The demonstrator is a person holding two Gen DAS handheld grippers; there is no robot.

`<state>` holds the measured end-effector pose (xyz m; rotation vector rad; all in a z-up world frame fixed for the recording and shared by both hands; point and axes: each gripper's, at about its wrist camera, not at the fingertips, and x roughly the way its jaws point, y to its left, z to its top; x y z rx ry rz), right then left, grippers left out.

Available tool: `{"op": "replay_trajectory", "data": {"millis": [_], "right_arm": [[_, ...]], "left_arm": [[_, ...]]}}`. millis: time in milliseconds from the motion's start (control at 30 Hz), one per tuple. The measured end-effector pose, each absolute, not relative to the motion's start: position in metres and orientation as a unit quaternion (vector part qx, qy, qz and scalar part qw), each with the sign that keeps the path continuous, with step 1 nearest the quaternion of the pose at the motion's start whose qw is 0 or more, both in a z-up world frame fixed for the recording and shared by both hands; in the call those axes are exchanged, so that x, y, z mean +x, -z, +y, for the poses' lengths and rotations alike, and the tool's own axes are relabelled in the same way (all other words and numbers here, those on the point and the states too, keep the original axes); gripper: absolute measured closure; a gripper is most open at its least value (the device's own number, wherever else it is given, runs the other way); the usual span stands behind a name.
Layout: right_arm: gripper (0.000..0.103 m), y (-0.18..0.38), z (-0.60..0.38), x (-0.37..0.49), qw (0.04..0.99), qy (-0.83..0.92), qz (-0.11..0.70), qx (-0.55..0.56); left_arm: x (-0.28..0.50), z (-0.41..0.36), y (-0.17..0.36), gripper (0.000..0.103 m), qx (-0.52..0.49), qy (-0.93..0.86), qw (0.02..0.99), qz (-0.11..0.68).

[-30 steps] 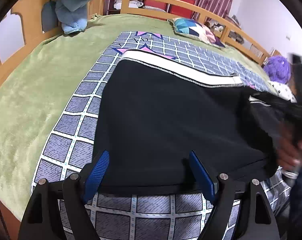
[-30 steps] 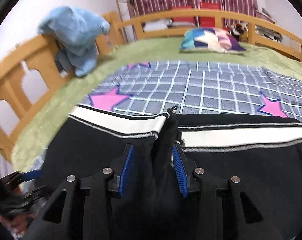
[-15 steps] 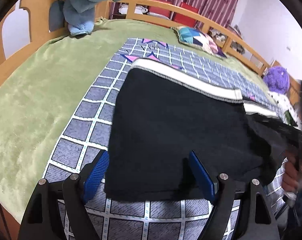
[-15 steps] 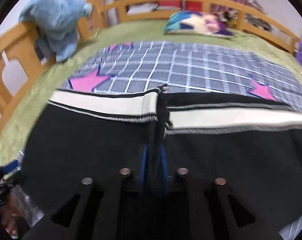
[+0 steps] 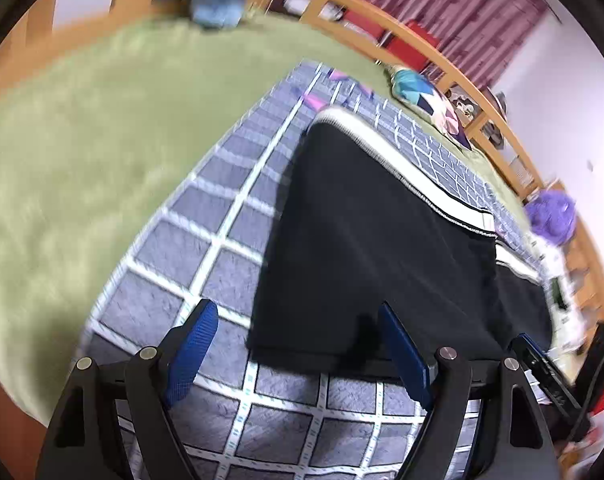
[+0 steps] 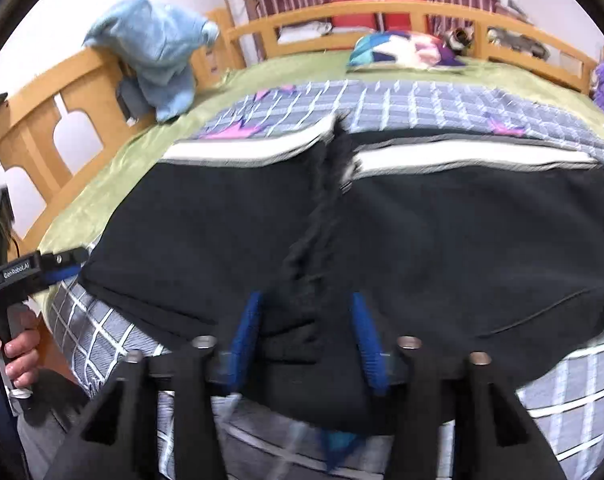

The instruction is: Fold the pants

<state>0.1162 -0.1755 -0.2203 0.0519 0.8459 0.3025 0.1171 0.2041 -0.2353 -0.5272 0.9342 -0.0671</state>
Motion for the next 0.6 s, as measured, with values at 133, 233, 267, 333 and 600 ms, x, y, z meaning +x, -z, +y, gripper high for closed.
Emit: {"op": "replay_trajectory", "data": {"millis": [133,233,267,333,600], "right_arm": [[0.046,0.211,-0.203,0.119,0.915,-0.109,0.387,-0.027],[0.046,0.212,-0.229,0.123,0.923,-0.090,0.375,-0.009],[0.046,0.215,-0.238,0.125,0.926,-0.085,0.368,0.012],[0.049,0.220,-0.255,0.129,0.923,-0.082,0.372,0.050],[0.052,0.220,-0.275,0.122,0.919,-0.087,0.380,0.049]], "left_arm": [[0.121,0.208,0.241,0.022,-0.286,0.033,0.850,0.441],[0.128,0.203,0.243,0.024,-0.297,0.019,0.846,0.443],[0.131,0.200,0.243,0.024,-0.301,0.018,0.845,0.442],[0.138,0.193,0.243,0.032,-0.313,0.027,0.839,0.445],[0.125,0.167,0.199,0.084,-0.235,-0.042,0.896,0.374]]}}
